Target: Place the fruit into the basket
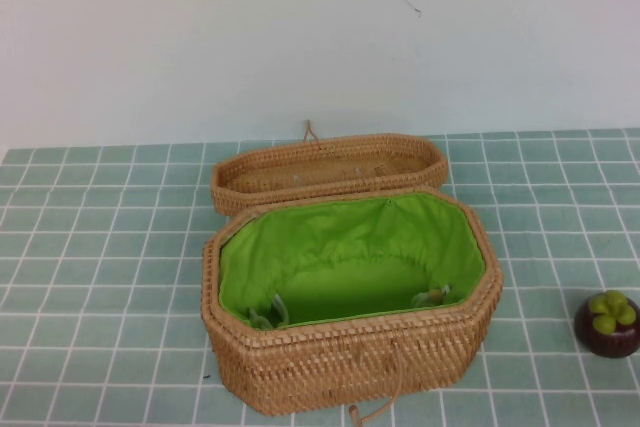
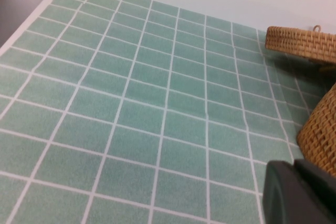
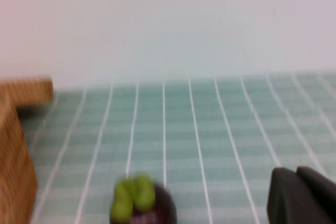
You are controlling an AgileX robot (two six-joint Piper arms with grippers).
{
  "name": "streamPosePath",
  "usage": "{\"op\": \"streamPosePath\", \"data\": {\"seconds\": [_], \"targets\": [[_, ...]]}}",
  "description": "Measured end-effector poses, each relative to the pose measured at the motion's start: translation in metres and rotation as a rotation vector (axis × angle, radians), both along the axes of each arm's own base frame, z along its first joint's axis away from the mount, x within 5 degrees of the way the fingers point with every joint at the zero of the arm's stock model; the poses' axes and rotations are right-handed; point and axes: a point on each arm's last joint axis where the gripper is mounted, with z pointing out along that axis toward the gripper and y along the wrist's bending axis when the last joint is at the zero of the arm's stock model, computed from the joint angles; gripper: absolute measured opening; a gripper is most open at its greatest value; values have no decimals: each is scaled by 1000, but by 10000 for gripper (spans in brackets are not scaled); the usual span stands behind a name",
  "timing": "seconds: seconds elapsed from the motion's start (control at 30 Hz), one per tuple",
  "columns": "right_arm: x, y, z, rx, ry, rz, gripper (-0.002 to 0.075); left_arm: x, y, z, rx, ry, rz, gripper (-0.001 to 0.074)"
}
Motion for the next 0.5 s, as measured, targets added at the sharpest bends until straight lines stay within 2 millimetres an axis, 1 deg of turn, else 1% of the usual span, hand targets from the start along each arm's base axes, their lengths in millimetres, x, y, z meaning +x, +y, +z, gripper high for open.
{"op": "streamPosePath", "data": {"seconds": [0.1, 0.17, 0.33, 0.4, 0.5], "targets": [[0, 0, 10, -4, -115, 5, -3, 0, 0, 0, 0, 0, 0, -3], [0, 1, 14, 6, -156, 7, -3, 0, 0, 0, 0, 0, 0, 0], [-1, 1, 17, 146, -190, 14, -3, 0, 0, 0, 0, 0, 0, -3], [-1, 1, 17, 153, -194, 14, -3, 0, 0, 0, 0, 0, 0, 0], [-2, 1, 23, 177, -257, 24, -3, 0, 0, 0, 0, 0, 0, 0]]}}
